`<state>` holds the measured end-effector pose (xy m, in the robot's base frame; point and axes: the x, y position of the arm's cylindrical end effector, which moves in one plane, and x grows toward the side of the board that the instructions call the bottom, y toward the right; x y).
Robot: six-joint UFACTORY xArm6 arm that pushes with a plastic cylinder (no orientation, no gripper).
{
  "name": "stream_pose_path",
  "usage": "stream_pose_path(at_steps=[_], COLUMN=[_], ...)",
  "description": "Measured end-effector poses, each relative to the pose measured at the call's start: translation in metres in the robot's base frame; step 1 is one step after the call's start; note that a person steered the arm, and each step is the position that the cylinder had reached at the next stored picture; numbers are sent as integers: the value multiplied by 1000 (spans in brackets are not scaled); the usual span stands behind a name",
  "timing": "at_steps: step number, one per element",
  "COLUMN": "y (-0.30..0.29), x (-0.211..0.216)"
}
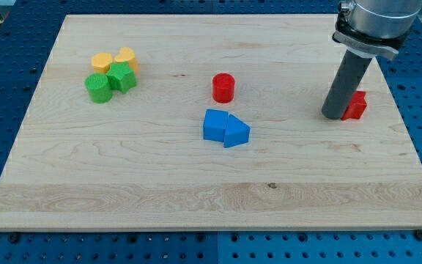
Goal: Push red circle to red star
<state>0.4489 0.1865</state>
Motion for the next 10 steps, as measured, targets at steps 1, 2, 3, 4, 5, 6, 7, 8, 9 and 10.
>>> stream_pose_path(at_steps=[1,2,3,4,5,6,7,8,9,10], y=[-9,-35,-59,-80,-102,-131,-158,-183,-202,-205], x=[-3,-19,-44,-70,-91,-91,-88,-85,-83,-69])
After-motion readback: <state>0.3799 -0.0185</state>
